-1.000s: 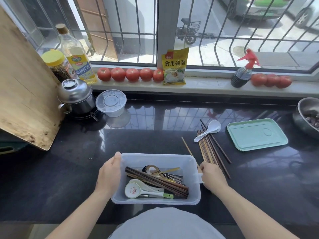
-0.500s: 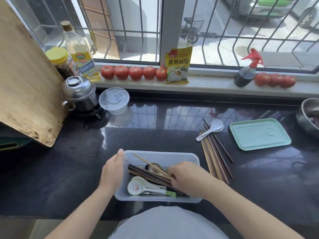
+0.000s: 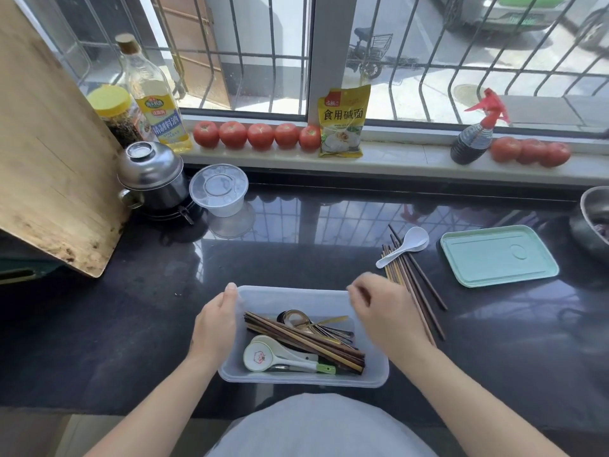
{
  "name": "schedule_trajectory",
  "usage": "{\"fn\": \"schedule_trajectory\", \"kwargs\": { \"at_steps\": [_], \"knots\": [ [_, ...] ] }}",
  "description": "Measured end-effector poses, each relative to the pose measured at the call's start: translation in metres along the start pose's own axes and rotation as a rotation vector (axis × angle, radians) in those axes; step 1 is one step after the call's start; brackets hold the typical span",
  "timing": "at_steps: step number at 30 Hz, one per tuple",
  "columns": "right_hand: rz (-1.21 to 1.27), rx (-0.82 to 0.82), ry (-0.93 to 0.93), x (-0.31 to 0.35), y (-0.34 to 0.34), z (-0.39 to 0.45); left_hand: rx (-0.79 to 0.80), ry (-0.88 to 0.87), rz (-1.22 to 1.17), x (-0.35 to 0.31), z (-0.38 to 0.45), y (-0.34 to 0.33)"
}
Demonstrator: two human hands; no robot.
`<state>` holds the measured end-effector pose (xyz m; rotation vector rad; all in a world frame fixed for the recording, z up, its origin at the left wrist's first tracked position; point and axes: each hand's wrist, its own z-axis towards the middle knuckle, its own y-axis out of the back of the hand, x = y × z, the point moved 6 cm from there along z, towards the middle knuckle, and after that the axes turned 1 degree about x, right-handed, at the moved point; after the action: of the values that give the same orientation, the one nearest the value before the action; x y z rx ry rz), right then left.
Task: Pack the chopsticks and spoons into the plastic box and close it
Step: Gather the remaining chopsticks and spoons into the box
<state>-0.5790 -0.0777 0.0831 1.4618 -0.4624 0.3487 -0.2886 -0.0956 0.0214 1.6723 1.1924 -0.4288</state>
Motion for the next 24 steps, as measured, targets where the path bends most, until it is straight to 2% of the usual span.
{"fn": "schedule_trajectory", "kwargs": {
  "at_steps": [2,4,7,15,19,21,24],
  "knots": [
    [0.066,-0.094,-0.262,-0.051,0.012,0.004,0.001,0.0,-0.011,-0.001,0.0,0.0],
    [-0.05,0.021,-0.453,-0.1,-0.002,0.001,0.005,-0.006,-0.017,-0.002,-0.001,-0.001],
    [-0.218,0.218,-0.569,-0.14,-0.033,-0.016,0.015,0.003,-0.005,-0.005,-0.002,-0.002],
    [-0.296,0.214,-0.648,-0.146,-0.055,-0.03,0.015,0.01,-0.004,-0.007,-0.005,-0.002],
    [-0.37,0.201,-0.586,-0.14,-0.055,-0.031,0.015,0.005,-0.001,-0.009,-0.006,-0.002],
    [-0.372,0.255,-0.572,-0.138,-0.057,-0.033,0.014,-0.005,-0.007,-0.01,-0.007,-0.002],
    [-0.349,0.433,-0.547,-0.131,-0.06,-0.035,0.015,-0.012,-0.01,-0.011,-0.007,-0.002]
  ]
}}
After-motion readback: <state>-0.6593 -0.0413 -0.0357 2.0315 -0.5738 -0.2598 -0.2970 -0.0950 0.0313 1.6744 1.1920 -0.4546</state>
